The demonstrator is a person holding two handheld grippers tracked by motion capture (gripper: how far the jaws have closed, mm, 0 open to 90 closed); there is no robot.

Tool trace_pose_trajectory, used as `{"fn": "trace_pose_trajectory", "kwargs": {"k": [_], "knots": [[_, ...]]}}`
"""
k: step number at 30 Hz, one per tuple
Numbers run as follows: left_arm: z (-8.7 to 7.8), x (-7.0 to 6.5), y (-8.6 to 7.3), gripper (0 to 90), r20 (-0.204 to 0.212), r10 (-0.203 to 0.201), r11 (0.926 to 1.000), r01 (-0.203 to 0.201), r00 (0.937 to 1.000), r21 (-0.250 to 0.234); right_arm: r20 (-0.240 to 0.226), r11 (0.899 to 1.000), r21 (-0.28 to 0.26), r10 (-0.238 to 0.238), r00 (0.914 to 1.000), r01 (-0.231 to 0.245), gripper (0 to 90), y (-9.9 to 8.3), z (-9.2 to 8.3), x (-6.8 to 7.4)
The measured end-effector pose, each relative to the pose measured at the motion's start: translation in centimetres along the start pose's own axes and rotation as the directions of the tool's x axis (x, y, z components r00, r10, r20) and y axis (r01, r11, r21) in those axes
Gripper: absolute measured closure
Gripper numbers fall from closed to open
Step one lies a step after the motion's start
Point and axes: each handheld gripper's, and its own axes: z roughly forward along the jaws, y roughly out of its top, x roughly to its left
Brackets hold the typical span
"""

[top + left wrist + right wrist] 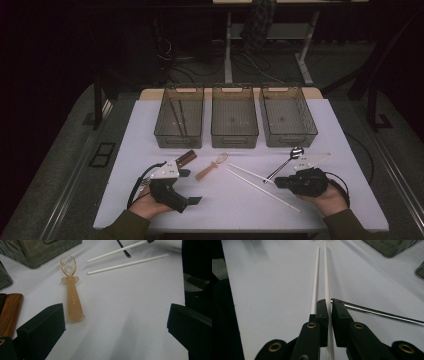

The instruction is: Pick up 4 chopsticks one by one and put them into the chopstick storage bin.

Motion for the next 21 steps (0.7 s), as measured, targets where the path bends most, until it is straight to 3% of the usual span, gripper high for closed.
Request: {"fn": "trace_pose_trajectory", "kwargs": {"k": [12, 21], "knots": [[0.1, 0.0, 0.0, 0.0, -0.002, -0.004, 1.0, 0.004, 1.0, 0.005, -0.012, 0.998, -0.063, -0.004, 0.9999, 0.004, 83.7, 0.9, -0.9, 0.0], [0.1, 0.0, 0.0, 0.0, -0.004, -0.005, 1.0, 0.005, 1.0, 0.003, 0.005, 0.995, -0.1, 0.0, 1.0, 0.001, 83.8, 2.3, -0.9, -0.3]]}}
